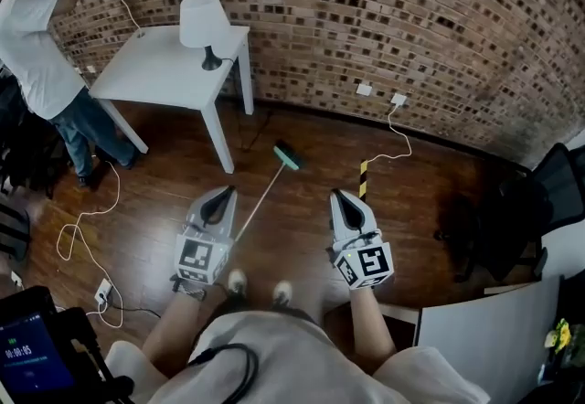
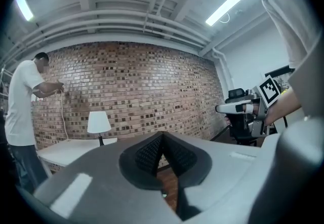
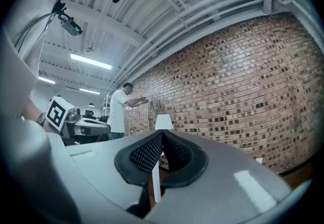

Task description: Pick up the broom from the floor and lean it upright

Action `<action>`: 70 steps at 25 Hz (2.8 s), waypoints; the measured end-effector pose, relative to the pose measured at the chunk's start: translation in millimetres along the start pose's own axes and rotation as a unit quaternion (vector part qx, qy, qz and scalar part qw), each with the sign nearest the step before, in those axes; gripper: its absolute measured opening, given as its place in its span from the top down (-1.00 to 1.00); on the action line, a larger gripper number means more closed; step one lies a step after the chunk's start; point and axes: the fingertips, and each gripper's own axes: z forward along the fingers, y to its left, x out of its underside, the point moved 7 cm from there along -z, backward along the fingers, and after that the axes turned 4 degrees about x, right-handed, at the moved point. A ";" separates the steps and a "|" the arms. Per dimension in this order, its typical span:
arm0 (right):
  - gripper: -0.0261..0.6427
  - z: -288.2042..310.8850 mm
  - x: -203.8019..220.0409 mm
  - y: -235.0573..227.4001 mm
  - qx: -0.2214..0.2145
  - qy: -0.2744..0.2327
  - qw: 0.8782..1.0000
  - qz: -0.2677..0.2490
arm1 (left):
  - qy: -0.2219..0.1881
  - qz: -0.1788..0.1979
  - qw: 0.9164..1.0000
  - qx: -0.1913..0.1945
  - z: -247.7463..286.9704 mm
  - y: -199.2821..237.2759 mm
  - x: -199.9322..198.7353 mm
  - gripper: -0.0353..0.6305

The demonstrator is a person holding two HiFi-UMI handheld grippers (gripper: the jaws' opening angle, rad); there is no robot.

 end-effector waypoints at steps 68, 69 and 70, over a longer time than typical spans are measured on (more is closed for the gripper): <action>0.81 278.1 491.7 73.6 -0.292 0.235 0.921 -0.108 | 0.137 -0.180 0.959 -0.168 36.9 135.4 480.1 0.89; 0.80 276.9 507.3 74.1 -0.297 0.236 0.919 -0.111 | 0.137 -0.182 0.959 -0.170 35.7 132.5 494.3 0.89; 0.80 275.7 522.7 74.6 -0.302 0.237 0.916 -0.115 | 0.138 -0.184 0.958 -0.173 34.7 129.4 508.6 0.89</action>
